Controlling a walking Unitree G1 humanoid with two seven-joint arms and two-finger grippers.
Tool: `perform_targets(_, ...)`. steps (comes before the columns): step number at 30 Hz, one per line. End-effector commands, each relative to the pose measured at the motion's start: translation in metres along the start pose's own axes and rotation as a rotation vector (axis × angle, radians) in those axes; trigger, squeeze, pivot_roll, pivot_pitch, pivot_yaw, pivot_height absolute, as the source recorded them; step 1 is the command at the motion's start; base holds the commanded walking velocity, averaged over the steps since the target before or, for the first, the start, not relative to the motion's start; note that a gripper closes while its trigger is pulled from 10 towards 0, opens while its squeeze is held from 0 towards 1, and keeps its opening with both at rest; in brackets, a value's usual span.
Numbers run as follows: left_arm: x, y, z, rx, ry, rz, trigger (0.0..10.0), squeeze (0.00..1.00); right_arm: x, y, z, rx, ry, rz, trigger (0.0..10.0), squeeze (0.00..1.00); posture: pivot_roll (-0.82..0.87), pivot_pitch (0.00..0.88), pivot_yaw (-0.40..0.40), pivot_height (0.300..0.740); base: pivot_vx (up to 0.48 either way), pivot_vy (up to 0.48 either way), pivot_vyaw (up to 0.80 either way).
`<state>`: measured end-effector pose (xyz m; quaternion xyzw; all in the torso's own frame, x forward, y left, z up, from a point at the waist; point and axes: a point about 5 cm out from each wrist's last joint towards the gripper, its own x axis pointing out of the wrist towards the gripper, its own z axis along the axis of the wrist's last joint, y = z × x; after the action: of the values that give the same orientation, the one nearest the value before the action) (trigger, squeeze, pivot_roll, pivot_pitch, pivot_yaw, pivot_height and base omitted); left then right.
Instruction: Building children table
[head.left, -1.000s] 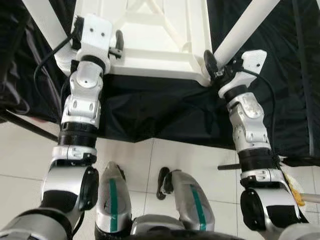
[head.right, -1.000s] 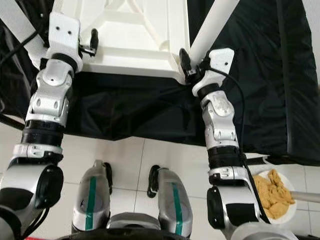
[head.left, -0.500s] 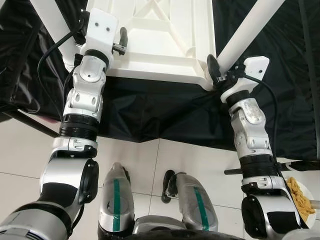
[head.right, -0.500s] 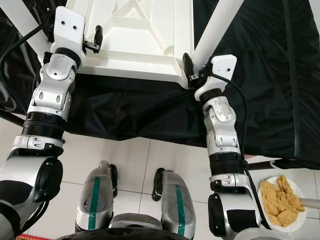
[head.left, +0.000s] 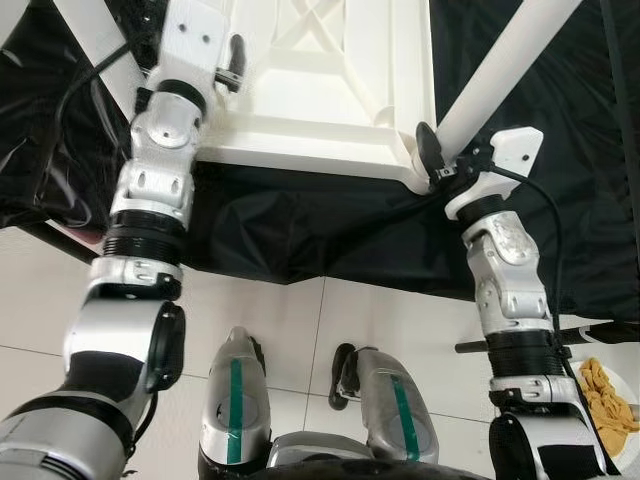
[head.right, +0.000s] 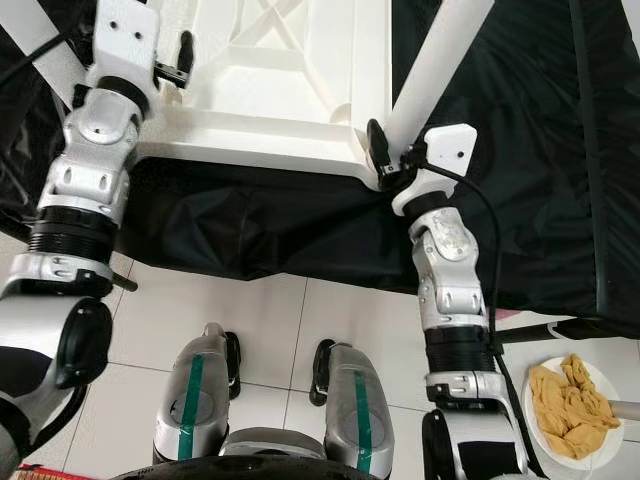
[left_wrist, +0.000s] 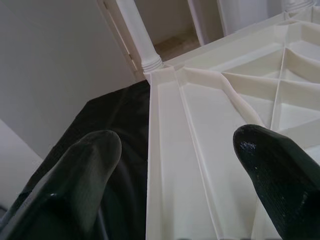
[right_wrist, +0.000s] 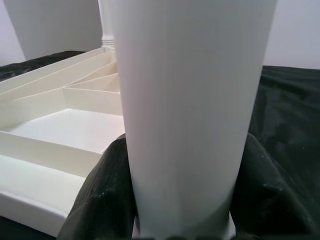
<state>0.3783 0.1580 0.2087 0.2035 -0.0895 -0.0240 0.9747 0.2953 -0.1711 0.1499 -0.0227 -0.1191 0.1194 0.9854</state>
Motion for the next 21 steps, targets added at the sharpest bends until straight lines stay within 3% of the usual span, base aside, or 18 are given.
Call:
perform_targets(1, 0.0, 0.008, -0.003, -0.005, 0.012, 0.086, 10.0, 0.0, -0.003, -0.013, 0.012, -0.048, -0.045, -0.045, 10.0, 0.0, 0.04, 0.024, -0.011, 0.74, 0.0, 0.0, 0.0)
perform_targets(4, 0.0, 0.007, -0.004, -0.005, 0.011, 0.079, 10.0, 0.0, -0.004, -0.016, 0.01, -0.049, -0.036, -0.063, 10.0, 0.0, 0.04, 0.029, -0.005, 0.74, 0.0, 0.0, 0.0)
perform_targets(5, 0.0, 0.007, -0.004, -0.003, 0.011, 0.074, 10.0, 0.0, -0.003, -0.016, 0.011, -0.034, -0.046, -0.067, 10.0, 1.0, 0.04, 0.031, -0.005, 0.74, 0.0, 0.0, 0.0)
perform_targets(10, -0.001, 0.005, -0.005, 0.004, 0.009, 0.063, 10.0, 0.0, -0.001, -0.018, 0.012, -0.049, -0.046, -0.087, 10.0, 1.0, 0.04, 0.033, -0.005, 0.74, 0.0, 0.0, 0.0)
perform_targets(11, -0.001, 0.004, -0.005, 0.004, 0.008, 0.06, 10.0, 0.0, 0.0, -0.018, 0.012, -0.053, -0.042, -0.091, 10.0, 0.86, 0.05, 0.038, -0.007, 0.74, 0.0, 0.0, 0.0)
perform_targets(12, -0.002, 0.004, -0.005, 0.001, 0.007, 0.056, 10.0, 0.0, 0.002, -0.019, 0.012, -0.054, -0.044, -0.092, 10.0, 0.0, 0.05, 0.041, -0.009, 0.74, 0.0, 0.0, 0.0)
perform_targets(21, -0.007, -0.001, -0.007, -0.014, 0.004, 0.028, 10.0, 0.0, 0.01, -0.015, 0.02, -0.032, -0.084, -0.094, 10.0, 0.0, 0.06, 0.047, -0.01, 0.74, 0.0, 0.0, 0.0)
